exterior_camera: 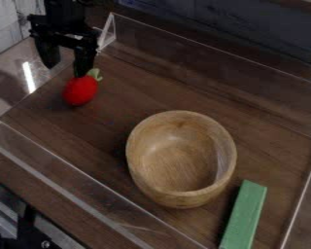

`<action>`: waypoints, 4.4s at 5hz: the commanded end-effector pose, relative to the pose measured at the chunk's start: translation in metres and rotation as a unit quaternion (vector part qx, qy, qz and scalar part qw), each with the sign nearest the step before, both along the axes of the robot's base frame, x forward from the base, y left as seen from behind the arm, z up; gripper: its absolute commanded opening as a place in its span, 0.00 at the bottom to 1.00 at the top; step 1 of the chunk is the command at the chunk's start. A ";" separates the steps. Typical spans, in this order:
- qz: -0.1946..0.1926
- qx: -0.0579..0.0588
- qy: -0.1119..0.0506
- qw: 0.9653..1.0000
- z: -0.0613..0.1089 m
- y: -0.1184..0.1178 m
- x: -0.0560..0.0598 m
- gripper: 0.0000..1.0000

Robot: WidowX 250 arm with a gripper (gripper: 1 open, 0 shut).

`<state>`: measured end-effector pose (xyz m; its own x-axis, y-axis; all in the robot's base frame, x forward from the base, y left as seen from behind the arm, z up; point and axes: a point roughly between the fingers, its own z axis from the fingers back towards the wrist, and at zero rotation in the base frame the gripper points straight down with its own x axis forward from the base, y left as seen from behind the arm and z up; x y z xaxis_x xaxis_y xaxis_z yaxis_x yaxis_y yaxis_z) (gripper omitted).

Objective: Move the red object to the right side of the table

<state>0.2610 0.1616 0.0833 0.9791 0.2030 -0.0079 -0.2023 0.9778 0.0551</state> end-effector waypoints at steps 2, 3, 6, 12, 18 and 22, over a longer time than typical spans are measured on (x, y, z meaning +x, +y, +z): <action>0.072 0.016 -0.019 0.997 0.005 -0.006 0.005 1.00; 0.071 0.017 -0.015 0.997 0.000 -0.020 0.002 1.00; 0.015 0.029 -0.033 0.999 -0.005 -0.013 0.016 1.00; -0.055 0.017 -0.034 0.998 -0.019 0.016 0.017 1.00; -0.033 0.003 -0.087 0.996 0.028 -0.034 0.047 0.00; -0.155 -0.042 -0.082 0.984 0.028 -0.196 0.090 0.00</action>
